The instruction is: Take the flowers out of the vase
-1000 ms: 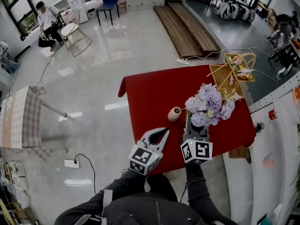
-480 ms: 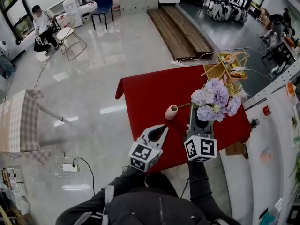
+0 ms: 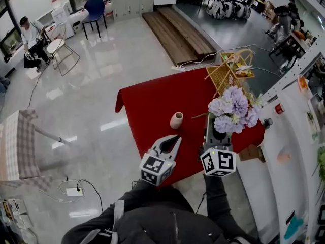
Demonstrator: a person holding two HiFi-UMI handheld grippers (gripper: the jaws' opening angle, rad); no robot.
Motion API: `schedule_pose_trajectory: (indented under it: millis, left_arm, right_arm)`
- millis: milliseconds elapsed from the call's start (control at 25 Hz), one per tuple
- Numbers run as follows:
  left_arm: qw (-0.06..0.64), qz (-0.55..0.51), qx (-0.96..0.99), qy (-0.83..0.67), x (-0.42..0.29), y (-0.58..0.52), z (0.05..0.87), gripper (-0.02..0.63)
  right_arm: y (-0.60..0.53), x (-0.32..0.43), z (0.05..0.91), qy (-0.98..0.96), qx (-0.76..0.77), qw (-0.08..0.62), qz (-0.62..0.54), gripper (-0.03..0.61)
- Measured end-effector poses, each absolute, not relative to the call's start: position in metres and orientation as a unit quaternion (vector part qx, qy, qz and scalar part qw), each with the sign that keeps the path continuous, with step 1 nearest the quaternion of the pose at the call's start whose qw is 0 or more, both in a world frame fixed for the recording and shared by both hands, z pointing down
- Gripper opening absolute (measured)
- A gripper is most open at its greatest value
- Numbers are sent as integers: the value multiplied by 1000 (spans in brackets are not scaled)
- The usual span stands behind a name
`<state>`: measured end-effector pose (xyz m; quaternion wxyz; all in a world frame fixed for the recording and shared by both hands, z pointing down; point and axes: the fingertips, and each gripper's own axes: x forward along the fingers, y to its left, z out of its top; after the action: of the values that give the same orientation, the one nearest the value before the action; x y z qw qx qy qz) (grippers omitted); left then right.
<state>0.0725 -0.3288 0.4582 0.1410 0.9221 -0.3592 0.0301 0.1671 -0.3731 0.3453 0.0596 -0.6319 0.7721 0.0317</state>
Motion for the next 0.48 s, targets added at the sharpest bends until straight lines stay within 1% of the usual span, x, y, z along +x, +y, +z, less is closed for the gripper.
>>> schedule_pose_trajectory:
  millis: [200, 480]
  left_arm:
    - [143, 35, 922, -358, 67, -328, 462, 8]
    - [147, 43, 917, -369, 55, -332, 469, 8]
  right_arm:
    - [-365, 173, 361, 762, -645, 50, 12, 37]
    - [-353, 177, 400, 754, -657, 19, -23, 37]
